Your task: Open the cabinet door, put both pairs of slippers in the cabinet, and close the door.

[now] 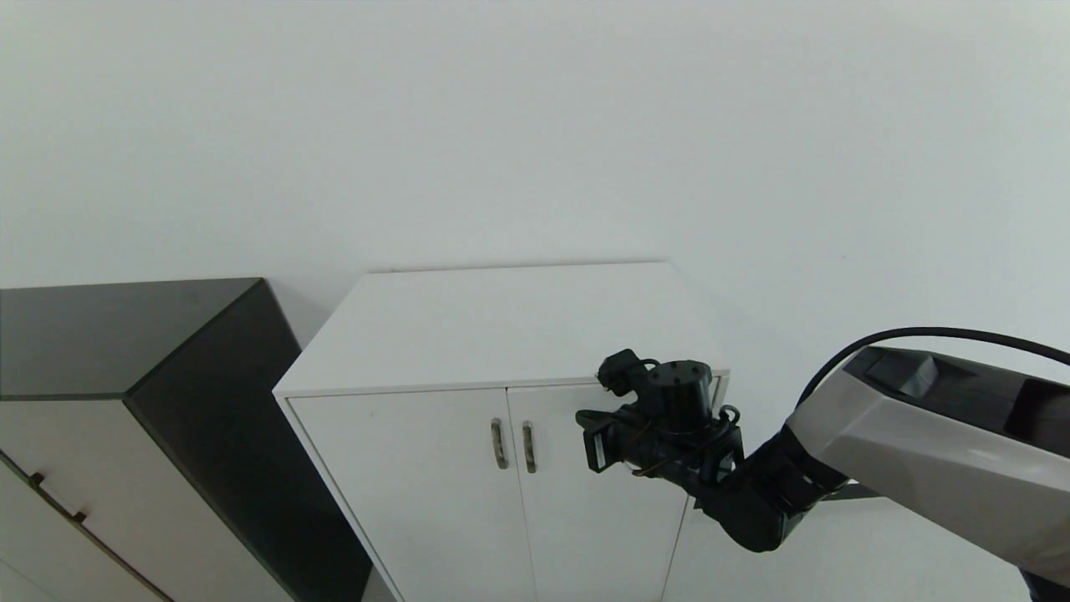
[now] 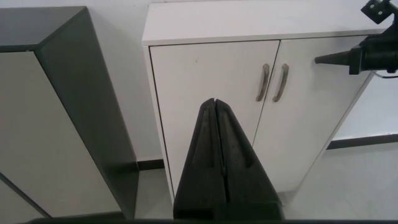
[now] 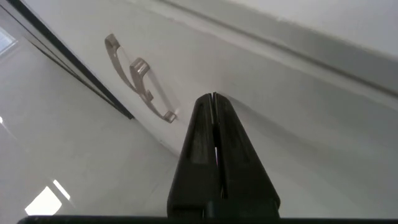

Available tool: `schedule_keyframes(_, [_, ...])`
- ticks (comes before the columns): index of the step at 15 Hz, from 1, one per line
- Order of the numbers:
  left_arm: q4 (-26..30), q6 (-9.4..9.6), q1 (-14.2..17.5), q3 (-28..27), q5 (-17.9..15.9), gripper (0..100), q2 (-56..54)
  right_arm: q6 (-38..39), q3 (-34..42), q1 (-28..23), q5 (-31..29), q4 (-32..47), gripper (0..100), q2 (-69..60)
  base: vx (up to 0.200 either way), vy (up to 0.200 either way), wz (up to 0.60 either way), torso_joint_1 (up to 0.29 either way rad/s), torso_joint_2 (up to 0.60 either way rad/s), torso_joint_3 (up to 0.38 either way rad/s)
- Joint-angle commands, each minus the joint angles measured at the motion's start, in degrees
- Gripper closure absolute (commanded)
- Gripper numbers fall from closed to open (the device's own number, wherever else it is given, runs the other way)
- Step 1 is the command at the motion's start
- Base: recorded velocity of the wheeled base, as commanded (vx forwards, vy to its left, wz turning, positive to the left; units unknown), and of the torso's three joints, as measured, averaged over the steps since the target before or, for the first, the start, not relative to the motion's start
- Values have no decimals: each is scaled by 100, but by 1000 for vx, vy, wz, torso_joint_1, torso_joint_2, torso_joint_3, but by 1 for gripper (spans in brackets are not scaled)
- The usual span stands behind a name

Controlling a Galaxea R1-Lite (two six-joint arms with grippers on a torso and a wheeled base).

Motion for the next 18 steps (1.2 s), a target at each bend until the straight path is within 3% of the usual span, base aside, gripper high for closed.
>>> schedule_keyframes(1, [0,1,1,0,0,100,7,-1,-118,-8,4,28,100,53,0,0,0,0,0,0])
schedule_keyframes(13, [0,1,1,0,0,100,7,-1,-198,-34,4,99,100,35,0,0,0,0,0,0])
schedule_keyframes(18, [0,10,1,0,0,100,7,-9,1253,45,-40,-578,100,-879,0,0,0,0,0,0])
